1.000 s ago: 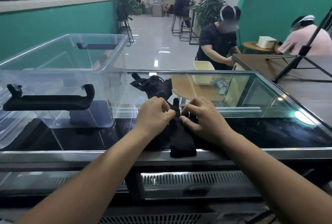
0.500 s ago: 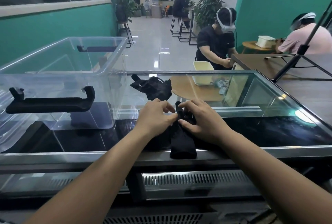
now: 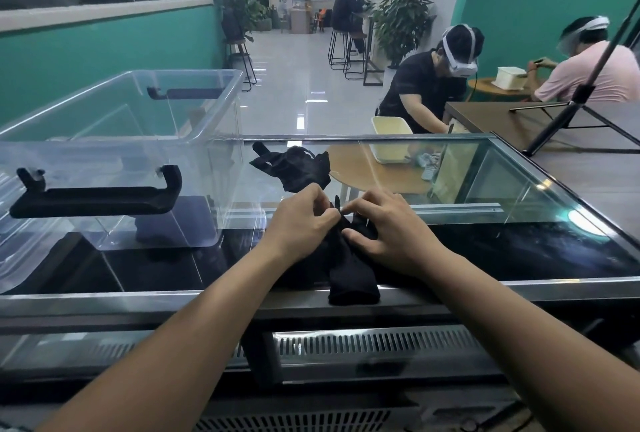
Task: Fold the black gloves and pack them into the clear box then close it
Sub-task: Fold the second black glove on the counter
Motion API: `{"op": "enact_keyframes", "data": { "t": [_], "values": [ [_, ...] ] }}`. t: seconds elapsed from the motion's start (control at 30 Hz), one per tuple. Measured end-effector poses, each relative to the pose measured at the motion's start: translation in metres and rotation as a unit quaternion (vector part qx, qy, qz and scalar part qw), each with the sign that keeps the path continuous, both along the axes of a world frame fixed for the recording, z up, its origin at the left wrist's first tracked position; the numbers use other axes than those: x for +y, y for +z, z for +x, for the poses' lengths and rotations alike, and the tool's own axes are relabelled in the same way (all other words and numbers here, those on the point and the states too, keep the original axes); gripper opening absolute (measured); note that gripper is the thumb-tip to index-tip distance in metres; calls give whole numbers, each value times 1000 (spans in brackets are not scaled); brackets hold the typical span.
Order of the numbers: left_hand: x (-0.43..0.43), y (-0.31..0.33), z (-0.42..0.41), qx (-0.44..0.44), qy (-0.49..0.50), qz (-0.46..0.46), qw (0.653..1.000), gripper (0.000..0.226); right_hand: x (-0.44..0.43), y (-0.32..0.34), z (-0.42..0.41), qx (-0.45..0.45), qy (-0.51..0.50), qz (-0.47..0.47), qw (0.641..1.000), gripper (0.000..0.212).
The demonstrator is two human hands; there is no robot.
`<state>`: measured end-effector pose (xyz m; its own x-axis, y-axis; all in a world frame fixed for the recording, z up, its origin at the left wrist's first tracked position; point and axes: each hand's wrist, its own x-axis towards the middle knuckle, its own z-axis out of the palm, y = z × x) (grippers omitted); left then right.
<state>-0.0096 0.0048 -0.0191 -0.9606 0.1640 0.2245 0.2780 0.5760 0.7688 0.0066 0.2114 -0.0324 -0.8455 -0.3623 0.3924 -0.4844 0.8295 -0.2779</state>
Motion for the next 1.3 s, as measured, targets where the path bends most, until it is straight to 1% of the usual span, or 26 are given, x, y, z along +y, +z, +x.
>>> {"op": "enact_keyframes", "data": {
  "t": [0.17, 0.3, 0.37, 0.5, 0.53, 0.63, 0.7, 0.77, 0.83, 0.87, 0.97, 1.13, 1.3],
  "values": [
    [-2, 5, -1, -32, -24, 20, 999, 12, -1, 0, 0, 2, -14, 7, 1000, 41],
    [-6, 4, -2, -63, -35, 82, 994, 16, 0, 0, -1, 0, -20, 16, 1000, 45],
    [-8, 4, -4, -73, -44, 96, 992, 23, 0, -1, -1, -4, -19, 17, 1000, 46],
    [-11, 2, -8, -80, -57, 109, 989, 44, 1, -1, -1, -4, -21, 17, 1000, 45],
    [-12, 1, -10, -72, -46, 106, 991, 44, 1, -1, -1, -2, -22, 16, 1000, 44],
    [-12, -4, -11, -27, 16, 95, 995, 33, 1, -1, -2, -1, -26, 15, 1000, 43],
    [-10, -6, -11, -2, 47, 86, 995, 32, 1, -2, -2, 3, -28, 16, 999, 43],
    [-9, -8, -10, 46, 52, 44, 997, 26, 1, -3, -2, 5, -30, 19, 999, 43],
    [-9, -10, -11, 86, 33, 3, 996, 11, 2, -3, -3, 5, -29, 17, 999, 39],
    [-10, -11, -11, 87, 19, -10, 996, 5, 2, -3, -3, 6, -27, 15, 999, 36],
    [-13, -15, -10, 51, -13, -32, 998, 11, 4, -3, -3, 10, -34, 16, 999, 32],
    [-9, -15, -7, 62, 2, -55, 997, 16, 4, -4, -3, 5, -65, 19, 998, 45],
    [-13, -12, -10, 66, 25, -42, 997, 13, 3, -1, -3, 0, -65, 0, 998, 52]
  ]
}}
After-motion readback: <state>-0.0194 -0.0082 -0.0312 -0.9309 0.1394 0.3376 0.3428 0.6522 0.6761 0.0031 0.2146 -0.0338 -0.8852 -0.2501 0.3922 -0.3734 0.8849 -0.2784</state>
